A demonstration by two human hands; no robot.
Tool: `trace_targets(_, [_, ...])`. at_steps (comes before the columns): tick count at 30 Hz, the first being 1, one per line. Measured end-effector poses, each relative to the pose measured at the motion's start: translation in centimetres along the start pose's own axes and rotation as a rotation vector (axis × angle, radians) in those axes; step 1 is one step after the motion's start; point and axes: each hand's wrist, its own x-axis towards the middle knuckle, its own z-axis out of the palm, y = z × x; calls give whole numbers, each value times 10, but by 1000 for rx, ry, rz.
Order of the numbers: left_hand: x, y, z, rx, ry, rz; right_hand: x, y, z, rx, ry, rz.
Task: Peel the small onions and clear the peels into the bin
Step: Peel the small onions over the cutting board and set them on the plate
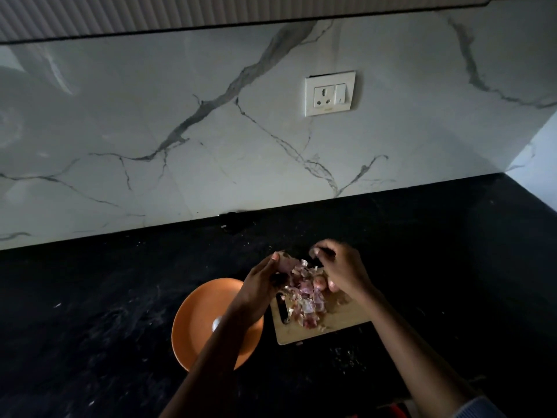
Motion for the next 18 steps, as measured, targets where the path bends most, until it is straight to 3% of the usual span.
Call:
trace_targets(3, [0,1,3,2,-3,4,-4,10,8,-141,-175,11])
trace_targets(5, [1,2,5,-11,12,5,-6,13,12,-175,-187,15])
trace_targets(9, [3,3,4,-69,59,-22,-8,-3,12,12,-95,-91])
trace_targets(12, [2,2,5,-46,39,-27,-9,-15,13,189,-167,-101])
trace_targets(18, [2,-2,8,-50,26,-28,-9,-10,17,276,-132,-69])
